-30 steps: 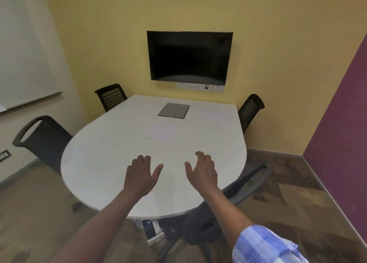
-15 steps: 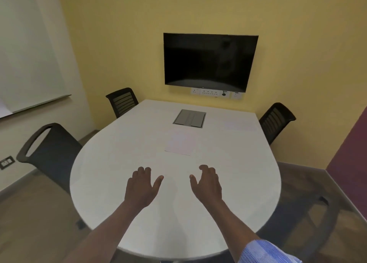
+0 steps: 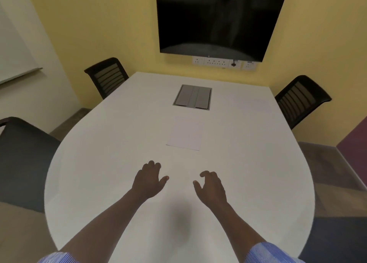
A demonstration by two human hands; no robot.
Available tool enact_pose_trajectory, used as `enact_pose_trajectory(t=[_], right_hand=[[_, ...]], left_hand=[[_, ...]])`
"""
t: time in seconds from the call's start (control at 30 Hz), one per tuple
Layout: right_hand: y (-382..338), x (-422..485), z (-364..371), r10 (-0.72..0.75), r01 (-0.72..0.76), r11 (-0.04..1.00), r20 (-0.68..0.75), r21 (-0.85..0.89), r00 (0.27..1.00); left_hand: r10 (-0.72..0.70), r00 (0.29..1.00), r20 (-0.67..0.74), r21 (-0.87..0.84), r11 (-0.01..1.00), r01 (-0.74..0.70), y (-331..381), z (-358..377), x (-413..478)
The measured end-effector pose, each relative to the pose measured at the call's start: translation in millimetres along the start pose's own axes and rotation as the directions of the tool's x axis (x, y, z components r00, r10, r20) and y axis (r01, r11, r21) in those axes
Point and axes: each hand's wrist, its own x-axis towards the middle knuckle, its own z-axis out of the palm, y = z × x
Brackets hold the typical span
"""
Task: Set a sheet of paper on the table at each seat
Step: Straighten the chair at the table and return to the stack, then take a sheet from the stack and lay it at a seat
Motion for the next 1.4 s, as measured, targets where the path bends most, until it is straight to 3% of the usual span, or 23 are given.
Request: enact_pose_trajectory(t=[0.33, 0.43, 0.5, 0.6, 0.67, 0.83, 1.03, 1.13, 1.4], right_hand=[[12, 122, 81, 0.113, -0.101, 0.990, 0.130, -0.098, 0.985], [4, 155, 97, 0.151, -0.137, 0.986, 0.164, -0.092, 0.975], [-1, 177, 104, 0.157, -0.144, 0.985, 0.149, -0.094, 0.976], [-5, 215, 112, 0.156, -0.135, 0.980, 0.141, -0.149, 0.978], [-6, 240, 115, 0.144, -0.120, 0.976, 0.129, -0.181, 0.981], [-5, 292, 120, 0.167, -0.145, 0.969, 0.099, -0.201, 0.981], [1, 312, 127, 0.198, -0.160, 0.955, 0.132, -0.251, 0.971], [2, 315, 128, 0.208, -0.176, 0.954, 0.115, -0.242, 0.971], [2, 316, 127, 0.218, -0.189, 0.955, 0.109, -0.228, 0.970]], left_hand=[[0.119, 0.971, 0.205, -0.010, 0.993, -0.120, -35, 69, 192], [0.054, 0.982, 0.183, -0.029, 0.998, -0.049, -36, 90, 234], [-0.069, 0.986, 0.152, -0.105, 0.991, 0.086, -33, 100, 255], [-0.321, 0.923, 0.211, -0.322, 0.869, 0.376, -32, 110, 282], [-0.410, 0.872, 0.268, -0.408, 0.772, 0.488, -35, 118, 297], [-0.477, 0.817, 0.323, -0.456, 0.678, 0.576, -43, 126, 327], [-0.553, 0.683, 0.477, -0.564, 0.403, 0.721, -50, 136, 355], [-0.549, 0.669, 0.502, -0.612, 0.321, 0.723, -51, 132, 360], [-0.506, 0.761, 0.406, -0.561, 0.520, 0.644, -56, 128, 365]])
